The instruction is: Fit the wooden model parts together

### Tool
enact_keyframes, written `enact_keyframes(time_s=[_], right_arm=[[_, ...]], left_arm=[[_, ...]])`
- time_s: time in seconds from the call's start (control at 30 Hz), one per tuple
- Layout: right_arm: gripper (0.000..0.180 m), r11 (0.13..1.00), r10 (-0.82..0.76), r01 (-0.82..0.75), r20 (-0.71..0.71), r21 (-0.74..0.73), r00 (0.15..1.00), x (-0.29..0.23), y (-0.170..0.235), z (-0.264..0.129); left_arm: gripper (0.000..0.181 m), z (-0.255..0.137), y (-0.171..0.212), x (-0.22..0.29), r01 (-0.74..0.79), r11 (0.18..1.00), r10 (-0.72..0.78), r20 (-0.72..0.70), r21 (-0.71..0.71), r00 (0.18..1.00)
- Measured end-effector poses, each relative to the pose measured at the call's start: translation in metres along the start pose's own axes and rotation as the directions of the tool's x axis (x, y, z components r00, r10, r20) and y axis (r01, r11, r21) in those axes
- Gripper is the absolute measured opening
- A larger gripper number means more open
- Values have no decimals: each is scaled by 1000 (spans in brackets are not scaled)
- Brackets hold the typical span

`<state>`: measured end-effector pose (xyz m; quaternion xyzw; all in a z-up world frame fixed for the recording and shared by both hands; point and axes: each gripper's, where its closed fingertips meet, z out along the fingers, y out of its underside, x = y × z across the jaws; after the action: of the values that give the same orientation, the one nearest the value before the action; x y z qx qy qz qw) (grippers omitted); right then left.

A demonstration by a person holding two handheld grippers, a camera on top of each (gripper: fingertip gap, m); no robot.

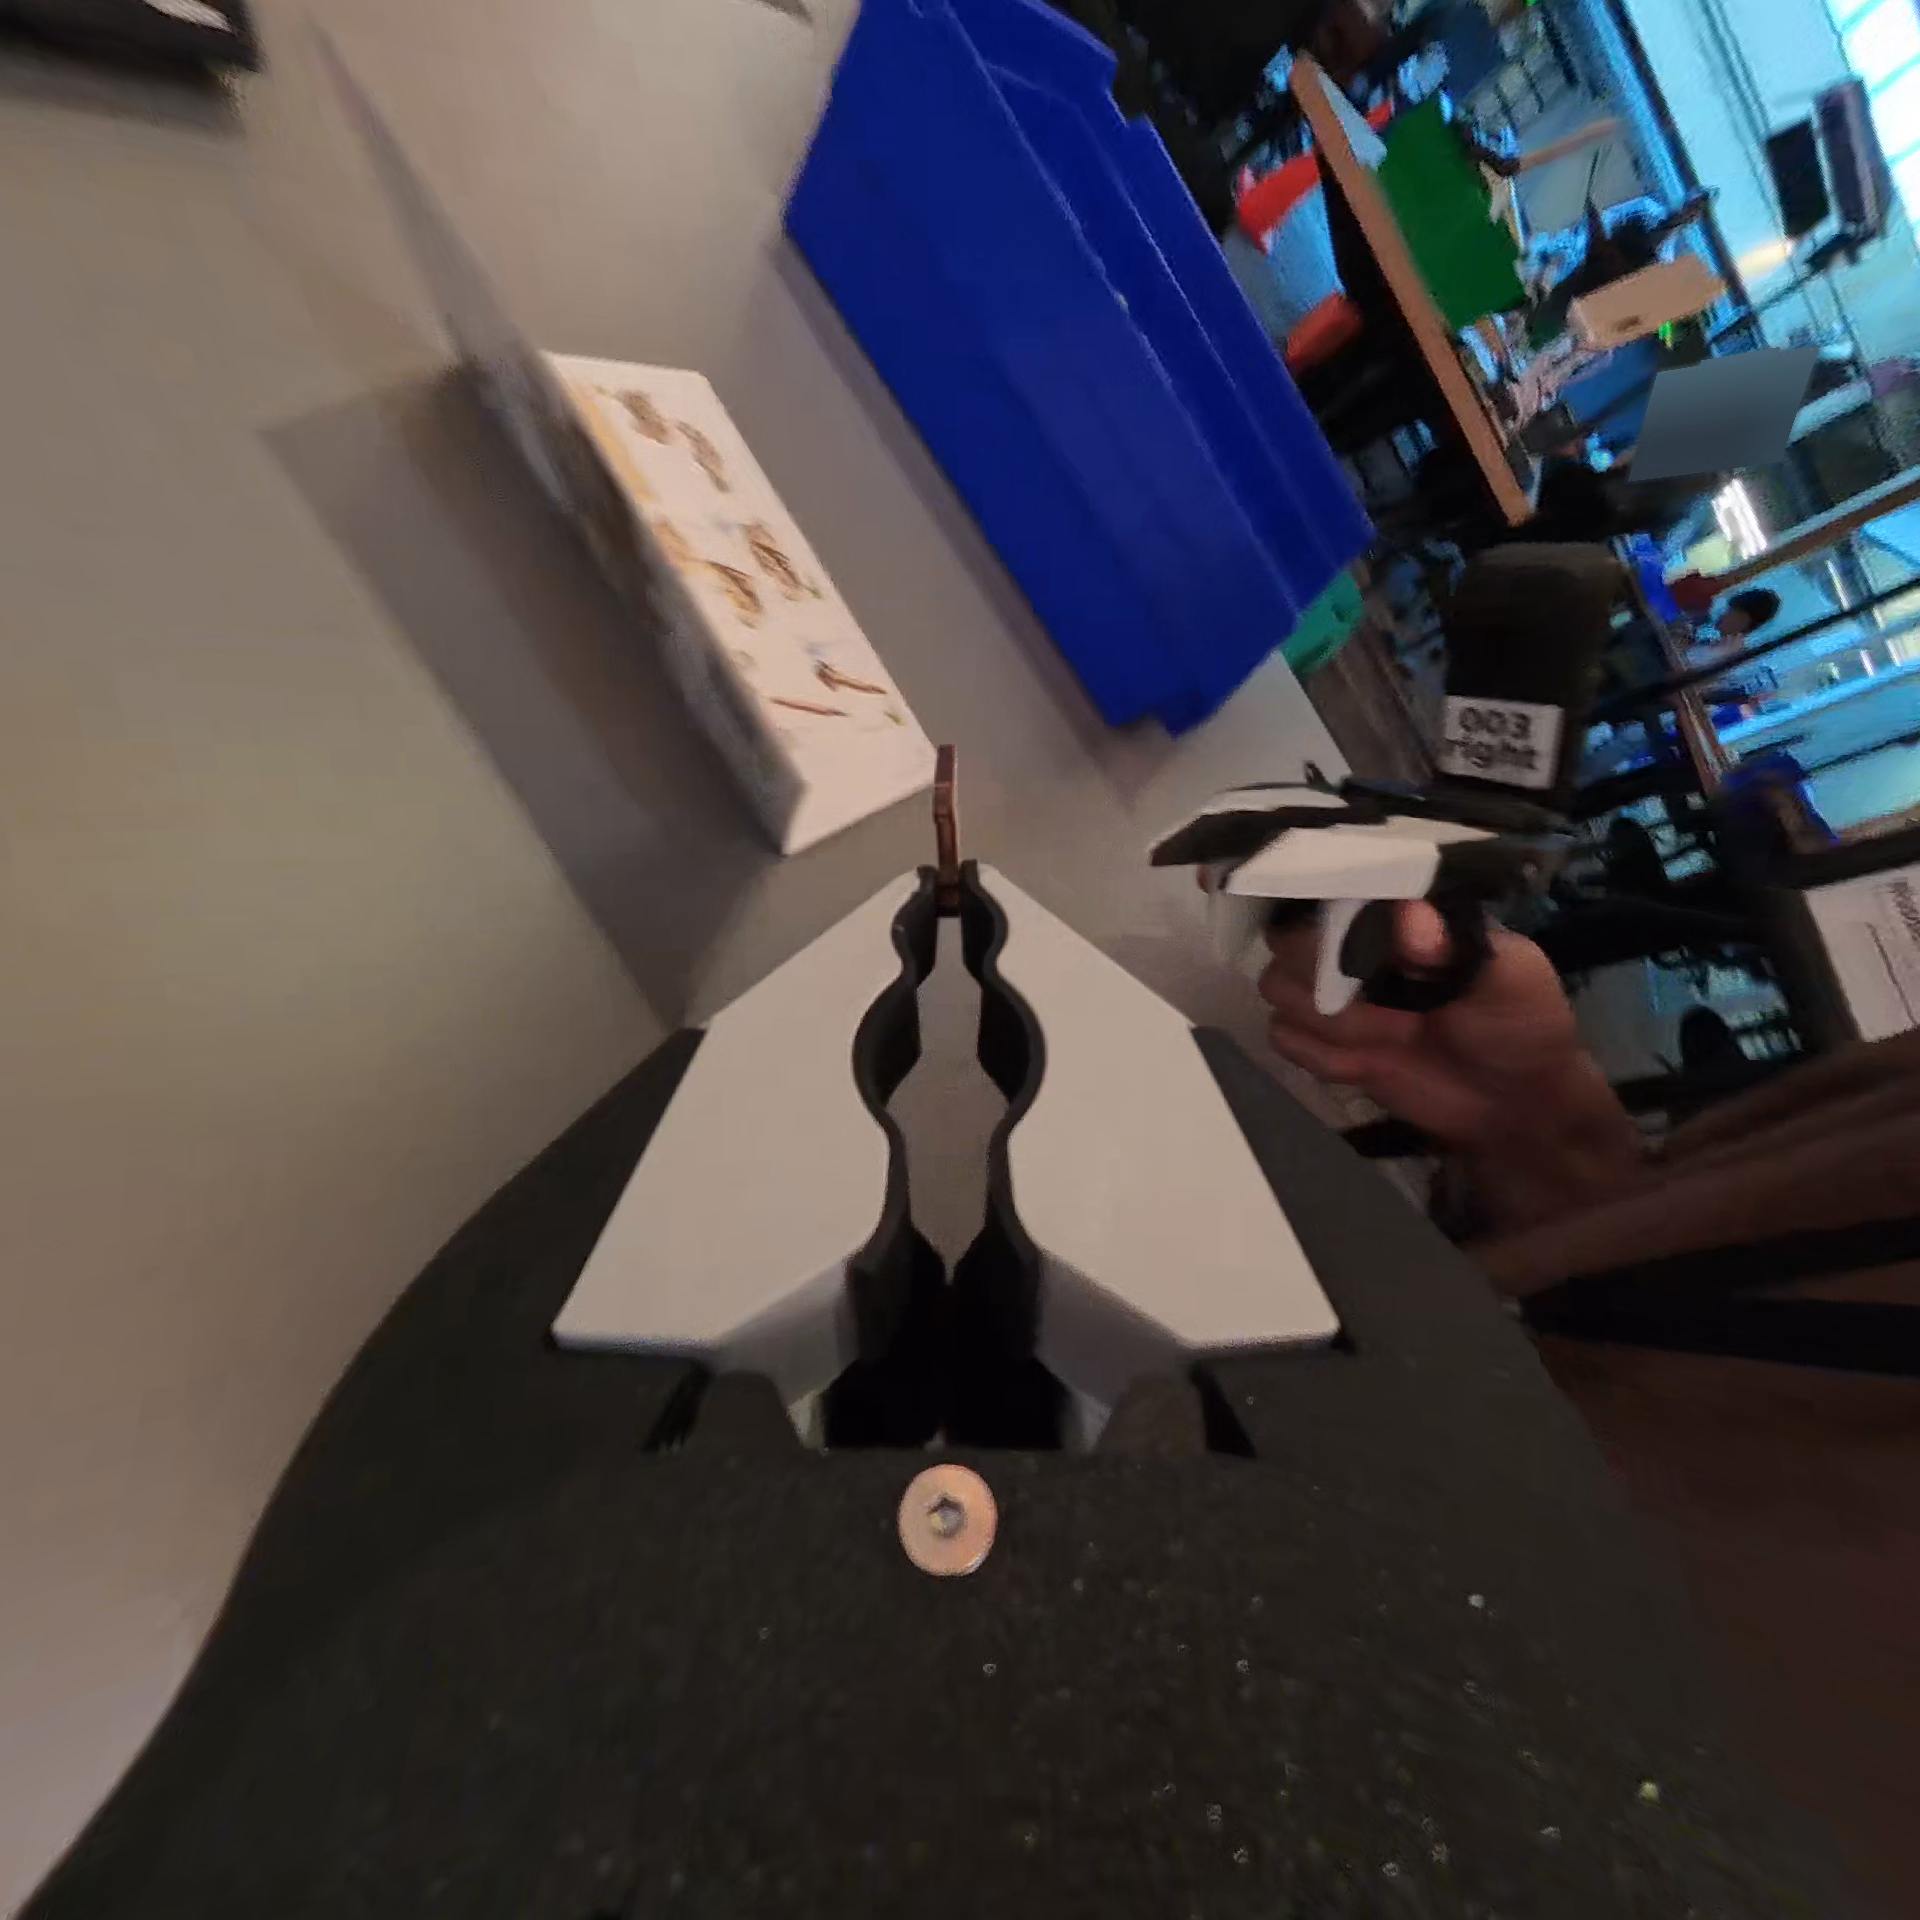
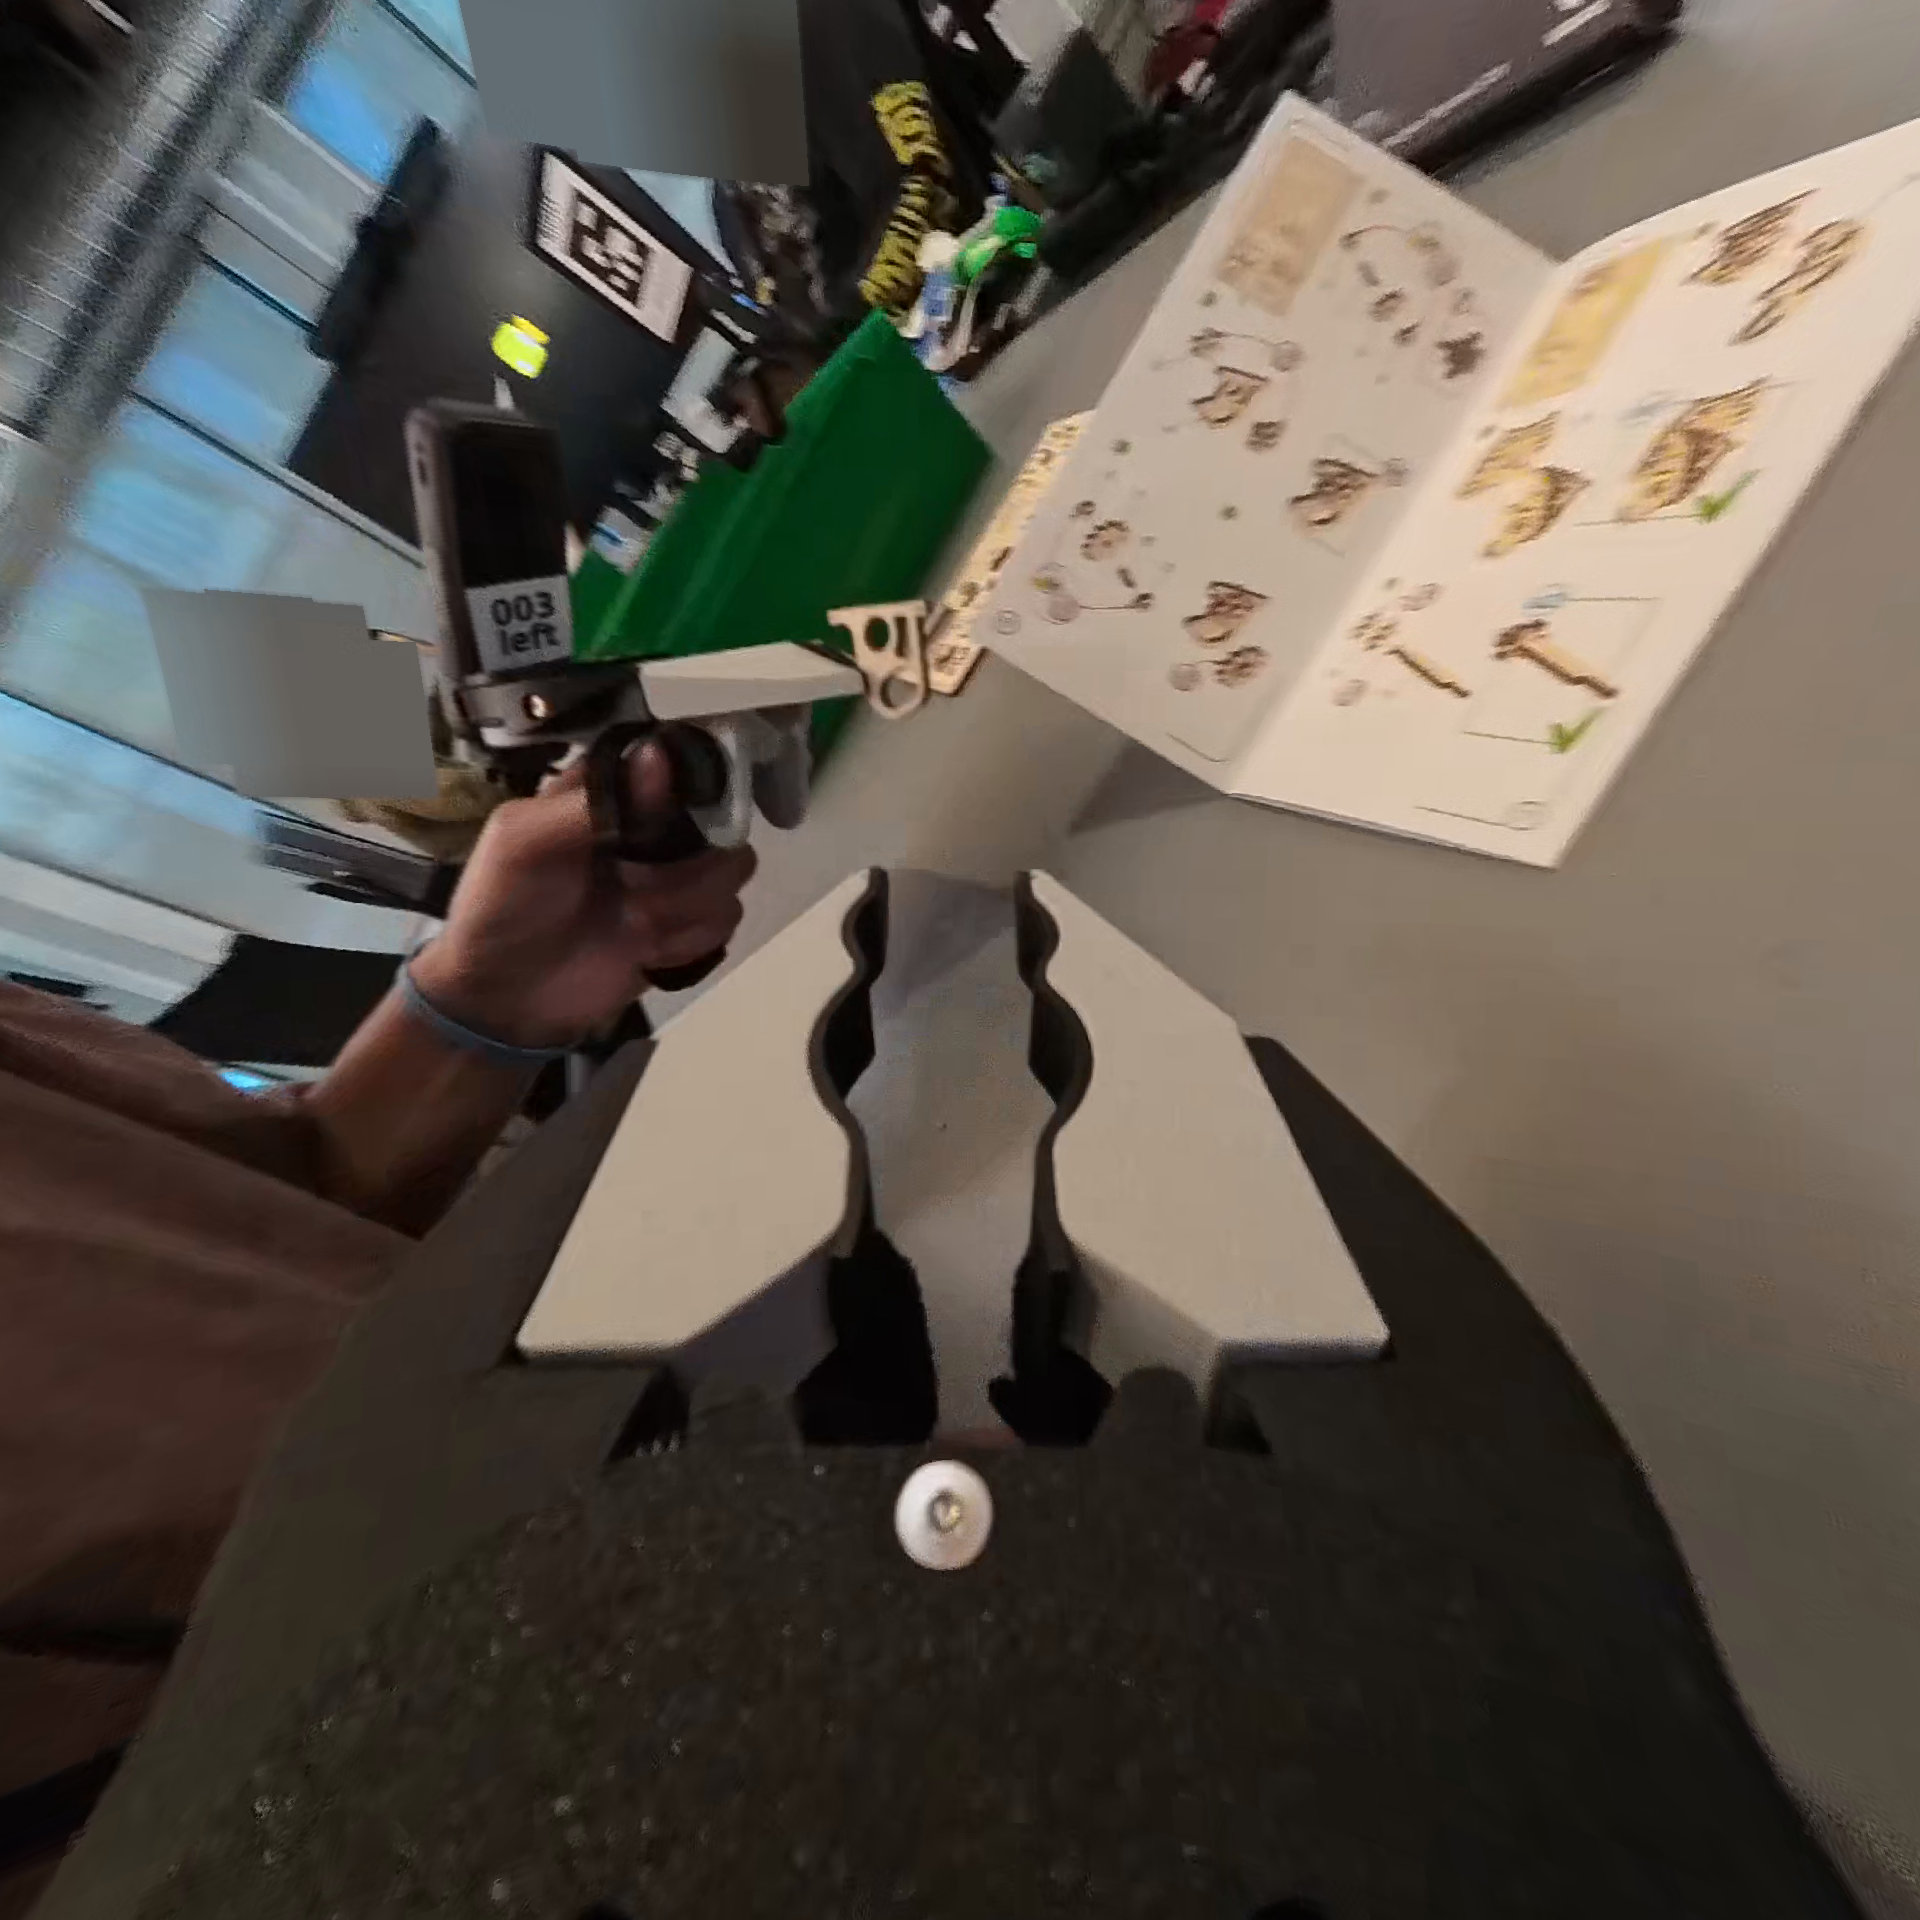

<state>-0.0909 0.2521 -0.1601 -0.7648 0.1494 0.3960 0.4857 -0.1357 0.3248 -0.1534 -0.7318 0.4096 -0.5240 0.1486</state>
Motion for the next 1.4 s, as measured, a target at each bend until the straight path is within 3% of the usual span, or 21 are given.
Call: enact_keyframes(time_s=[0.13, 0.33, 0.47, 0.7, 1.4], right_arm=[[26, 995, -87, 82, -92, -54, 992, 13, 9, 4], [31, 970, -203, 180, -136, -165, 970, 17, 27, 13], [31, 927, -325, 286, -140, -243, 935, 16, 38, 17], [31, 947, -265, 239, -98, -214, 959, 9, 39, 20], [31, 958, -230, 208, -95, -197, 968, 8, 36, 16]], left_arm=[[1, 1, -6, 1, 68, 995, -64, -55, 69, 996], [1, 4, 7, 5, -74, 997, 72, 85, 15, 994], [1, 3, 7, 9, -2, 1000, 2, 12, 28, 1000], [1, 4, 6, 6, -76, 997, 76, 22, -6, 997], [1, 11, 9, 5, -38, 999, 38, 14, -33, 999]])
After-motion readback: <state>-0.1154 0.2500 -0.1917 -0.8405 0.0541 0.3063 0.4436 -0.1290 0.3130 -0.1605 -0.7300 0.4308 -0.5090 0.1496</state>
